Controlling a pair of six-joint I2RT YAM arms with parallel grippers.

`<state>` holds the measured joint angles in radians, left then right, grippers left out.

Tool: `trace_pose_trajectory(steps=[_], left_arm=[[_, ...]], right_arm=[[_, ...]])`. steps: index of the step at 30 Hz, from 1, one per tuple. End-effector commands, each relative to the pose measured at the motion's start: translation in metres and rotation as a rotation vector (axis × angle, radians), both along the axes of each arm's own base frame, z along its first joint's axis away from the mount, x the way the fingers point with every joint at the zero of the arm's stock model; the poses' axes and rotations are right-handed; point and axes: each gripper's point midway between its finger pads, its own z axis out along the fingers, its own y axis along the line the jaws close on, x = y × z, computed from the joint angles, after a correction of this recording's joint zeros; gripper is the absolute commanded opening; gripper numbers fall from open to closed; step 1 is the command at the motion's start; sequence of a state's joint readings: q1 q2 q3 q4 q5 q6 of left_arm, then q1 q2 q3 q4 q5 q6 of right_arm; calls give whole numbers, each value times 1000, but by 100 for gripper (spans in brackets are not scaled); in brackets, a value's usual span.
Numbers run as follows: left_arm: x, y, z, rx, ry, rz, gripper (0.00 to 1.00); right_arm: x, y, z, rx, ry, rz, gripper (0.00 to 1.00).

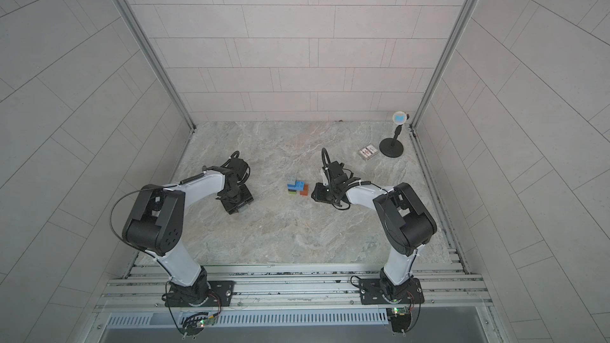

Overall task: Assemble the letter h with lego
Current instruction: Pick up the lego brick from the center of the board, then assemble the lego brick with the lego brick.

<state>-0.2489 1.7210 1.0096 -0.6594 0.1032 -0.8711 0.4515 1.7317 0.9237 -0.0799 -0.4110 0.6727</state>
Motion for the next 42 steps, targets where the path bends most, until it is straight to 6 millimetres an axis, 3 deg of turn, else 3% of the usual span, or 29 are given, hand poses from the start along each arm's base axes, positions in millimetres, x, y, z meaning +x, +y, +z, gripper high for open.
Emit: trace_pose_trajectory(steps=[1,4,8,12,15,21,26,31,36,42], left_arm=[[-2,-1,7,-4,-5,-13,59],[-4,0,4,2,11,-18,57],[-3,-2,1,-3,18,-24,43],[-1,-5,4,-9,19,-39,14],[4,-19,19,-10,-9,-86,4],[30,-90,81,-16,-79,-301,0],[47,-140,110,-22,-78,-411,0],[62,-165,120,8,-77,-481,2],[65,-187,116,-3,-65,-518,3],[65,-191,112,23,-44,-565,5]], right_arm=[[-1,1,4,-13,-4,10,35],[-1,1,4,-15,-2,9,35],[-1,1,3,-18,0,11,34],[-1,1,3,-19,0,14,34],[-1,1,3,-21,0,13,33],[-1,1,4,-18,1,9,33],[0,1,4,-17,-1,9,32],[1,1,5,-15,-6,12,32],[3,3,4,-8,-11,13,32],[5,2,4,-11,-16,11,32]])
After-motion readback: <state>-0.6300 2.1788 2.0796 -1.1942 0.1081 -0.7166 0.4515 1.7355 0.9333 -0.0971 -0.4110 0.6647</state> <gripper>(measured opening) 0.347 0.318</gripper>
